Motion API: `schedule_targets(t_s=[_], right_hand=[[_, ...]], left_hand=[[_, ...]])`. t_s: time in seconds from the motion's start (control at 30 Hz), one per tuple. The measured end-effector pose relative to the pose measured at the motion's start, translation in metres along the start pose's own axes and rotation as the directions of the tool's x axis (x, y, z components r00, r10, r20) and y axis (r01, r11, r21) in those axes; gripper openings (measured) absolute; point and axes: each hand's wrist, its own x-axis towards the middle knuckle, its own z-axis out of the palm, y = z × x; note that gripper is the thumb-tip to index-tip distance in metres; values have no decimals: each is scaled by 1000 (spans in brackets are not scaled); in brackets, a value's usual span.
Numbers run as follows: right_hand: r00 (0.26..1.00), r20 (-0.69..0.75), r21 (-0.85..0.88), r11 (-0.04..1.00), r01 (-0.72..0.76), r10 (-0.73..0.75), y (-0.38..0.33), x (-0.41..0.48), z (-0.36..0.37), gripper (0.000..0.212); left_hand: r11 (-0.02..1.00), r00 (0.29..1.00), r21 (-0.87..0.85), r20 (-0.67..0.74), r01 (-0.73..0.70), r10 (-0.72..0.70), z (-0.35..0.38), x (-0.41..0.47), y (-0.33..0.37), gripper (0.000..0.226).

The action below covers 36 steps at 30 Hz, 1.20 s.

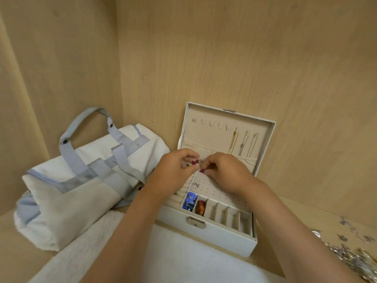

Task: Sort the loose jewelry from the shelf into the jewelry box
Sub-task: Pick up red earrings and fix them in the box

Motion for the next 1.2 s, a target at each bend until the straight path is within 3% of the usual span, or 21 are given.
schedule_targets(t_s=[0.07, 0.17, 0.3, 0.5, 0.7, 0.93, 1.13, 1.2], right_hand=[[1000, -23, 105, 994, 9, -7, 5, -2, 0, 21], [980, -198, 303, 948, 96, -36, 4, -14, -5, 36], [961, -273, 439, 883, 167, -46, -3, -26, -12, 33], [955, -293, 442, 880, 176, -44, -1, -26, -11, 17], [959, -282, 503, 850, 160, -14, 0, -27, -15, 10], [963, -271, 532, 833, 151, -2, 2, -28, -13, 18], [981, -193, 434, 895, 102, -18, 11, -28, -9, 12], [982, -189, 402, 913, 64, 15, 16, -28, -4, 10]], left_hand=[[1000, 1000, -25, -6, 14, -15, 1, 1, 1, 19], [997, 1000, -80, -23, 16, -18, 1, 2, 2, 14], [983, 999, -180, -22, 24, -28, 4, 4, 7, 11], [958, 988, -262, -68, 114, -136, 9, 4, 11, 16], [959, 993, -265, -35, 103, -116, 11, 1, 17, 7], [954, 991, -273, -14, 122, -131, 12, 1, 17, 19], [986, 994, -123, 7, 113, -113, 15, 3, 12, 7], [998, 997, 8, 19, 70, -70, 18, 3, 9, 15]])
